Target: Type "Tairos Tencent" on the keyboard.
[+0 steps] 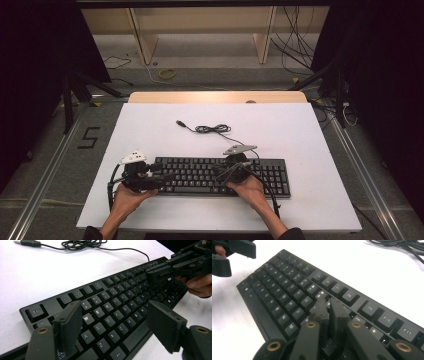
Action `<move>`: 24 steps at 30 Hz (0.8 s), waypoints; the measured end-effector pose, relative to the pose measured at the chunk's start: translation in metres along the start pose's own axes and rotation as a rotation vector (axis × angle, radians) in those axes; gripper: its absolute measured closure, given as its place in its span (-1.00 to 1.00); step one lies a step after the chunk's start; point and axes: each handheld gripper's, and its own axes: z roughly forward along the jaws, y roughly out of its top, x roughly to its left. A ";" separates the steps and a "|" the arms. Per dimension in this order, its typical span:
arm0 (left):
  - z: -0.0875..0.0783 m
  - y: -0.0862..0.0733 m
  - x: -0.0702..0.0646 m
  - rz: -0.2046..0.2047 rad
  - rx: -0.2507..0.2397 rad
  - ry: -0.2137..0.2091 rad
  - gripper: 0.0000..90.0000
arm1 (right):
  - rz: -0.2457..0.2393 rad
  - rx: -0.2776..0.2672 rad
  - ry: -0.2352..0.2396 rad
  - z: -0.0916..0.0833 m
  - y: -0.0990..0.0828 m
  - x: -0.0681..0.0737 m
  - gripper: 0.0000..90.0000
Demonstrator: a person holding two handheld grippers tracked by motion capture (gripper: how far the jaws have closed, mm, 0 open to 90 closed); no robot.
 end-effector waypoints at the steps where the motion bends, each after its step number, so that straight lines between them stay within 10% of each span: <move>1: 0.000 0.000 0.000 0.001 0.000 0.000 -0.36 | 0.000 -0.002 0.004 -0.001 0.000 0.000 0.83; 24: 0.003 -0.001 0.001 0.004 0.030 0.005 -0.17 | 0.024 -0.039 0.053 -0.019 0.002 0.007 -0.09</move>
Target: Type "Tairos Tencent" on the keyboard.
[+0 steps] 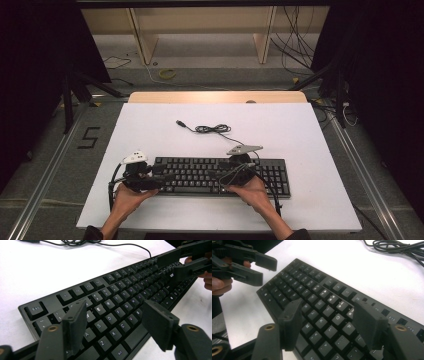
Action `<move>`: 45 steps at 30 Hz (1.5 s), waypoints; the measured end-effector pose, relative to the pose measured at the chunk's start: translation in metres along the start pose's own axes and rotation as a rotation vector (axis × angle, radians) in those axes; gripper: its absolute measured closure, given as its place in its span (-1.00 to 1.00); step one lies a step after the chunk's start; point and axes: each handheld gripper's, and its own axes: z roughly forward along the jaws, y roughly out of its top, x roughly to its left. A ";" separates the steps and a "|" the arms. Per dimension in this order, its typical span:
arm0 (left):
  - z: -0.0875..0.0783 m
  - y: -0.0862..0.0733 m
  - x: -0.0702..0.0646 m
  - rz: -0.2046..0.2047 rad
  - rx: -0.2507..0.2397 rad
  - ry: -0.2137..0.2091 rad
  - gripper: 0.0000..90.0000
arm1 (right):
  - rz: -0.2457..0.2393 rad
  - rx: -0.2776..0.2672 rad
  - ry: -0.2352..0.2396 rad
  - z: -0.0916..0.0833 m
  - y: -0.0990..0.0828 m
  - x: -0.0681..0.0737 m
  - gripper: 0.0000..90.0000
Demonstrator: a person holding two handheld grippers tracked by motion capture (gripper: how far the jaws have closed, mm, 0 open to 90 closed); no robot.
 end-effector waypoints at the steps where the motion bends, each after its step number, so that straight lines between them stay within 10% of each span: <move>1: 0.000 0.000 0.000 0.002 0.004 0.003 -0.14 | 0.003 -0.001 0.002 0.000 0.000 0.001 -0.10; 32: 0.019 0.004 -0.001 0.055 0.141 0.057 0.96 | -0.036 -0.020 0.013 -0.011 -0.006 0.012 -0.29; 45: 0.024 0.004 0.000 0.045 0.178 0.072 0.98 | -0.044 -0.020 0.018 -0.012 -0.008 0.014 -0.31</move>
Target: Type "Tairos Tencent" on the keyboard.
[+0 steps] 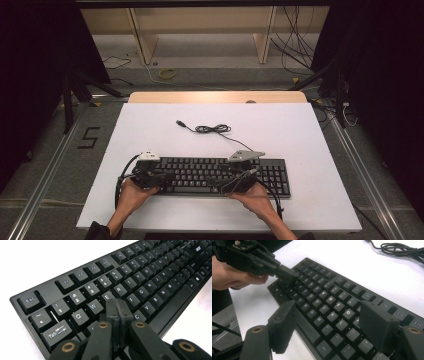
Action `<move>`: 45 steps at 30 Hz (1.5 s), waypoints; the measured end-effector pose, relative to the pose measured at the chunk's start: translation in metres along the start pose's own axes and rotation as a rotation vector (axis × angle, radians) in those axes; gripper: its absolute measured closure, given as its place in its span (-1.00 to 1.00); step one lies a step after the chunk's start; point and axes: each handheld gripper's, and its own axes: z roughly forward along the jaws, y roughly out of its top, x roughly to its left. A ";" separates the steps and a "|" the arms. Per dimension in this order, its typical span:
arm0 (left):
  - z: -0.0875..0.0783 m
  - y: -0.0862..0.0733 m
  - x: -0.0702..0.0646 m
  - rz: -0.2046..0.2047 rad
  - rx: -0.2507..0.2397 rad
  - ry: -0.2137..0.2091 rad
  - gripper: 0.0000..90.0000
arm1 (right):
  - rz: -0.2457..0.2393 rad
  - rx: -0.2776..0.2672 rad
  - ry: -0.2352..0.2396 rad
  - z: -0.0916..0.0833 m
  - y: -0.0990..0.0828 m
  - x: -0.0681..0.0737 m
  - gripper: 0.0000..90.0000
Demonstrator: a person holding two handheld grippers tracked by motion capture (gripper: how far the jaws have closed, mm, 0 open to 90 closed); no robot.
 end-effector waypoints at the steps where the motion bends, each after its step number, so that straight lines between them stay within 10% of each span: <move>1: 0.000 0.000 0.000 -0.002 0.009 0.000 0.98 | 0.000 0.000 0.000 0.000 0.000 0.000 -0.31; 19: 0.001 -0.001 0.001 -0.011 0.019 0.004 0.98 | 0.000 -0.006 0.004 -0.003 0.001 0.001 -0.31; 45: -0.019 0.001 -0.004 -0.036 -0.144 -0.061 -0.09 | 0.002 -0.011 0.006 -0.003 0.001 0.001 -0.30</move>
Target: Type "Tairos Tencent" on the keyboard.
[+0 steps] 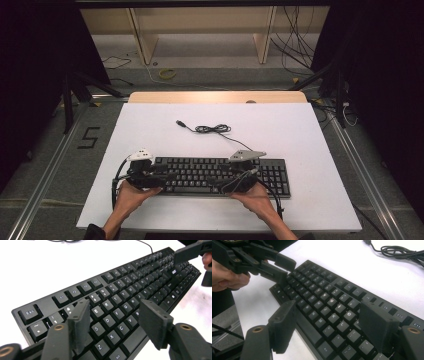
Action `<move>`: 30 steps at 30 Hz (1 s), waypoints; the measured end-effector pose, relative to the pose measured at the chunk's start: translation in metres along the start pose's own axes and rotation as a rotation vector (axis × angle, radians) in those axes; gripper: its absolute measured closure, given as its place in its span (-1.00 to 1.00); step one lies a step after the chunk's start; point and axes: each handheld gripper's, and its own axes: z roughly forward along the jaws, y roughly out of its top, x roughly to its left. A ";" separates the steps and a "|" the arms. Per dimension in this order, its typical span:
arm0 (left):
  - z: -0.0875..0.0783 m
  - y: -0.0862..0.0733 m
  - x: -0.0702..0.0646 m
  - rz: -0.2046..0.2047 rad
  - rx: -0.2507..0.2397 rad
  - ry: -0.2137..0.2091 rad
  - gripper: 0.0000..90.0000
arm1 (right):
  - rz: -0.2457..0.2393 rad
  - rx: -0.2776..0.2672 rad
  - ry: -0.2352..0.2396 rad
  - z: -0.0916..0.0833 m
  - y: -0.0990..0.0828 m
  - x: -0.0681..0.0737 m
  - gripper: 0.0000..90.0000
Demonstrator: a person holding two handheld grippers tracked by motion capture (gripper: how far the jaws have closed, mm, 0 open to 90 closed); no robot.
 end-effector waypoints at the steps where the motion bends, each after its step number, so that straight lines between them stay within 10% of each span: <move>1: -0.001 0.000 0.000 0.000 -0.003 -0.002 -0.11 | -0.002 -0.001 0.001 0.000 0.000 0.000 -0.30; 30: -0.013 -0.005 -0.002 -0.015 -0.062 -0.003 -0.32 | -0.061 0.026 0.048 0.015 -0.001 0.015 0.12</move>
